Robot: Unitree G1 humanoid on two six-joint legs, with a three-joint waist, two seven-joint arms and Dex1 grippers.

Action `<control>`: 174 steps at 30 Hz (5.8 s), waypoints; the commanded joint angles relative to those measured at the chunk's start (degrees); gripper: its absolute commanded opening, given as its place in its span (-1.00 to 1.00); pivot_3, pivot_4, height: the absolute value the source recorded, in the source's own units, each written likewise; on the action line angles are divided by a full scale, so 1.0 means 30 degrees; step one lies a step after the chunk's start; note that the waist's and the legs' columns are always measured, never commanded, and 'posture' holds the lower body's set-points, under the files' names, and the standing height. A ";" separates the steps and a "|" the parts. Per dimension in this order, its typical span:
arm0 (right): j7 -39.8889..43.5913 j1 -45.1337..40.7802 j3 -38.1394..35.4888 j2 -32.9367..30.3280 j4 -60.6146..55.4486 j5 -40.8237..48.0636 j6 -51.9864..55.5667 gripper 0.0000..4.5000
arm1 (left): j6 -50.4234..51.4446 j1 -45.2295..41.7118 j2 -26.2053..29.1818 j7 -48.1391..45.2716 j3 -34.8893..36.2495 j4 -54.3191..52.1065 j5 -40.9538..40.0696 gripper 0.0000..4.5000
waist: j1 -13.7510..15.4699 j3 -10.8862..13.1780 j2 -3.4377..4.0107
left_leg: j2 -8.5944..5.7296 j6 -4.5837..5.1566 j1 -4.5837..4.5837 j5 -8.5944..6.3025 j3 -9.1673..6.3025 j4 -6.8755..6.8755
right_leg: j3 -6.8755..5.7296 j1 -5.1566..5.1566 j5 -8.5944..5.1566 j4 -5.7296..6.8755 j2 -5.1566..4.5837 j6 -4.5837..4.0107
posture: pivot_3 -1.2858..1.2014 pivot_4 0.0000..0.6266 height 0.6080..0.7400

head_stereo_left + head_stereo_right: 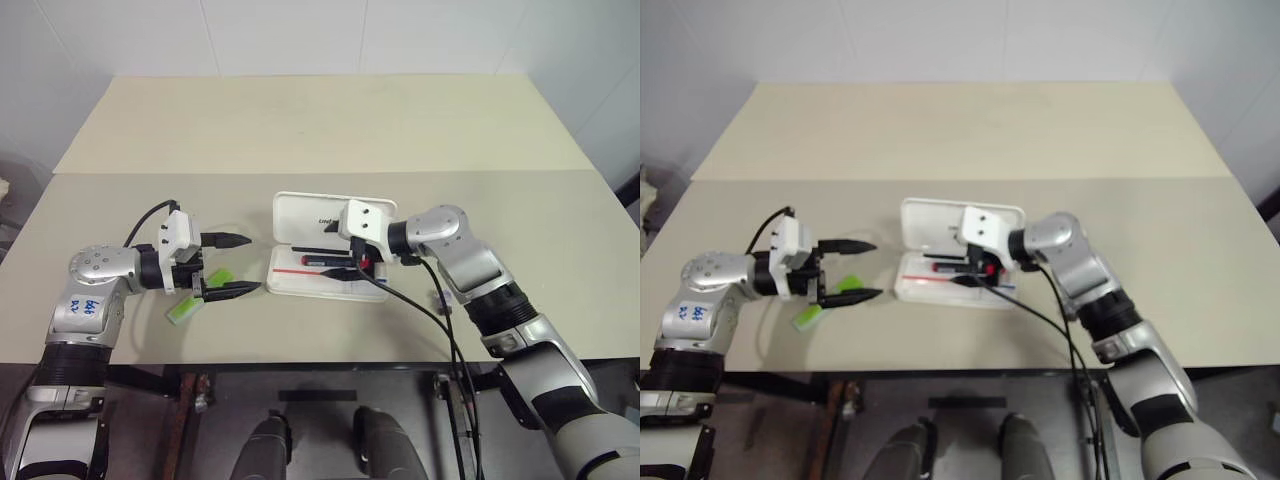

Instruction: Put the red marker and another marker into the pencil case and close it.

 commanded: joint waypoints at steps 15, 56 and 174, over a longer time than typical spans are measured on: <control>0.0873 0.4868 -0.5113 -0.3016 -1.1992 0.8934 0.6867 0.98 | -0.0295 0.2118 0.0366 0.1007 0.1524 -0.0995 -0.0137 1.00 | 0.0079 -0.0001 -0.0003 | -0.0012 0.0043 -0.0037 -0.0025 -0.0028 0.0001 | -0.0018 0.0006 -0.0001 -0.0052 -0.0031 -0.0002 | 0.03 -0.52 1.00; -0.1611 1.2600 -1.1272 -0.8172 -1.4593 1.0756 0.2999 1.00 | 0.0916 0.6823 -0.2458 0.8249 0.3185 -0.2930 0.0653 -0.51 | 0.0678 -0.0024 -0.0010 | 0.0039 0.0076 0.0254 -0.0008 0.0004 -0.0043 | -0.0061 0.0377 0.0072 -0.0261 -0.0052 -0.0059 | 0.03 -0.52 1.00; -0.6982 1.1535 -0.7089 -0.3754 -1.1709 0.6474 0.1889 -0.82 | -0.1243 -0.3612 -0.1471 -0.2282 -0.1751 -0.0370 0.1208 1.00 | 0.0451 -0.0007 -0.0018 | 0.0004 0.0132 0.0217 -0.0069 -0.0056 -0.0055 | -0.0076 0.0358 0.0002 -0.0215 -0.0003 0.0001 | 0.03 -0.52 1.00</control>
